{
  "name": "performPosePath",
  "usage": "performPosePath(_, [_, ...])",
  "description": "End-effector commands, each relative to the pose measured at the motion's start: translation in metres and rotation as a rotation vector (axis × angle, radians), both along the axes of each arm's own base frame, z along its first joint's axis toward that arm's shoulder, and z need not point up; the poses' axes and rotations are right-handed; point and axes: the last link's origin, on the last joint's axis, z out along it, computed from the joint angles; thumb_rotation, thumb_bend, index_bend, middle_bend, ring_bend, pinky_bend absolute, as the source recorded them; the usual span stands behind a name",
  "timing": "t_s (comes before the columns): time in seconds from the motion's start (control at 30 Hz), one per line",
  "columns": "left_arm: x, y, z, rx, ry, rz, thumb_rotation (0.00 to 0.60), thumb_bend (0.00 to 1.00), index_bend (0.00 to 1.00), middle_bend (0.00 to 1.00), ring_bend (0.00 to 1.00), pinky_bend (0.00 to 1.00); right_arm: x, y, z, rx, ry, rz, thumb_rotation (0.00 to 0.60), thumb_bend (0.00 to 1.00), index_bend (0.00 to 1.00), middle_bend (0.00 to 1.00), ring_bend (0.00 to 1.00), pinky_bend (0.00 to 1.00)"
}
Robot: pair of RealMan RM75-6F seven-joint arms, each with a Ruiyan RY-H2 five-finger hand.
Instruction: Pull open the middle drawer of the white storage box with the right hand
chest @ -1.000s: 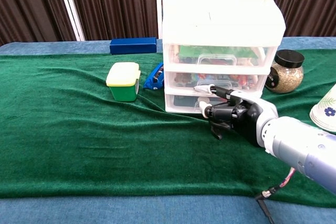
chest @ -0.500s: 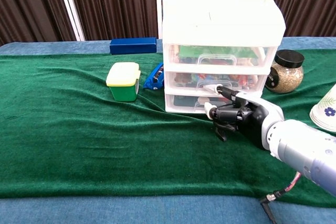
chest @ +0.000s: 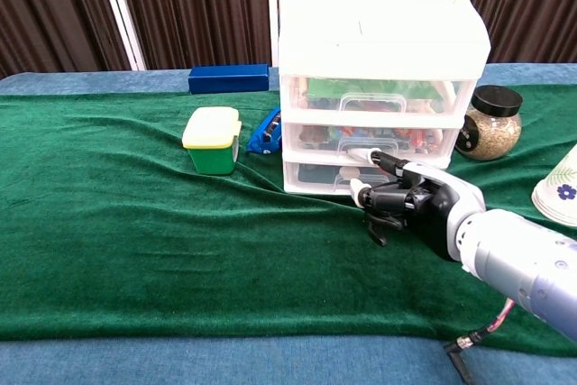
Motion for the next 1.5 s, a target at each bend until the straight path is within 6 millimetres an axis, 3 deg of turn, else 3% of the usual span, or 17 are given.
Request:
performPosePath(0.03, [0.0, 0.0, 0.0, -0.002, 0.001, -0.002, 0.6, 0.13, 0.0, 0.0, 0.0, 0.0, 0.002, -0.002, -0.001, 0.014, -0.024, -0.003, 0.6, 0.54, 0.1, 0.9, 0.92, 0.79])
performPosePath(0.5, [0.001, 0.0, -0.002, -0.012, 0.007, -0.001, 0.6, 0.13, 0.0, 0.0, 0.0, 0.0, 0.003, -0.005, -0.002, 0.064, -0.083, -0.007, 0.6, 0.54, 0.24, 0.9, 0.92, 0.79])
performPosePath(1.5, [0.0, 0.0, -0.004, -0.016, 0.012, 0.004, 0.6, 0.13, 0.0, 0.0, 0.0, 0.0, -0.004, 0.01, 0.013, 0.083, -0.124, 0.013, 0.6, 0.54, 0.28, 0.9, 0.92, 0.79])
